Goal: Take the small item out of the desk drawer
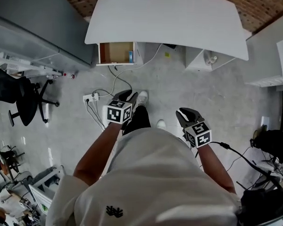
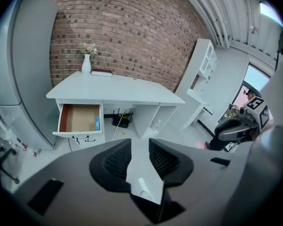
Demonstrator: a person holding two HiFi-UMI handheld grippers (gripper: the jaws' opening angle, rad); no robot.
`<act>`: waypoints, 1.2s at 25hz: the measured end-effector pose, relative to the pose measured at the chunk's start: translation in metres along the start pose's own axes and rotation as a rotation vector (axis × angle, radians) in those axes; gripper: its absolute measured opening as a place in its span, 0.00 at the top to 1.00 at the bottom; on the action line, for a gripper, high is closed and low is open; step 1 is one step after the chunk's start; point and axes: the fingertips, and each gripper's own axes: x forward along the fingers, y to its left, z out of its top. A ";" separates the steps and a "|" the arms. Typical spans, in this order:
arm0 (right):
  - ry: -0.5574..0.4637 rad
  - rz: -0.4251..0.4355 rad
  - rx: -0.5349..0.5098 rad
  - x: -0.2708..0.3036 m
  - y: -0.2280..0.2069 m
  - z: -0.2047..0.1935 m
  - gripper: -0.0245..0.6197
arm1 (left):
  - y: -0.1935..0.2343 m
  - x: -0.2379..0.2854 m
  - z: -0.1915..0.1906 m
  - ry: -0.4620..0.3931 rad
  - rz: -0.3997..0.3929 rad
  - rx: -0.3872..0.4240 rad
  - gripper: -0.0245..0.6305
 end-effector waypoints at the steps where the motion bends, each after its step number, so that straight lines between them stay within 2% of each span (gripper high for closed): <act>1: -0.002 -0.025 0.025 -0.002 -0.006 0.005 0.82 | 0.012 0.009 0.005 0.011 0.007 -0.002 0.79; 4: -0.029 -0.091 0.101 -0.004 -0.023 0.030 0.82 | 0.051 0.041 0.023 0.043 0.039 0.007 0.79; 8: -0.021 -0.175 0.147 0.015 -0.049 0.055 0.83 | 0.116 0.095 0.049 0.067 0.087 0.011 0.79; 14: 0.053 -0.259 0.206 0.044 -0.062 0.061 0.83 | 0.194 0.169 0.055 0.136 0.120 -0.021 0.78; 18: 0.107 -0.287 0.252 0.065 -0.074 0.070 0.83 | 0.237 0.217 0.064 0.174 0.151 -0.081 0.75; 23: 0.158 -0.306 0.296 0.087 -0.079 0.066 0.83 | 0.275 0.264 0.055 0.220 0.192 -0.099 0.73; 30: 0.214 -0.314 0.337 0.106 -0.081 0.070 0.84 | 0.304 0.312 0.037 0.277 0.218 -0.137 0.72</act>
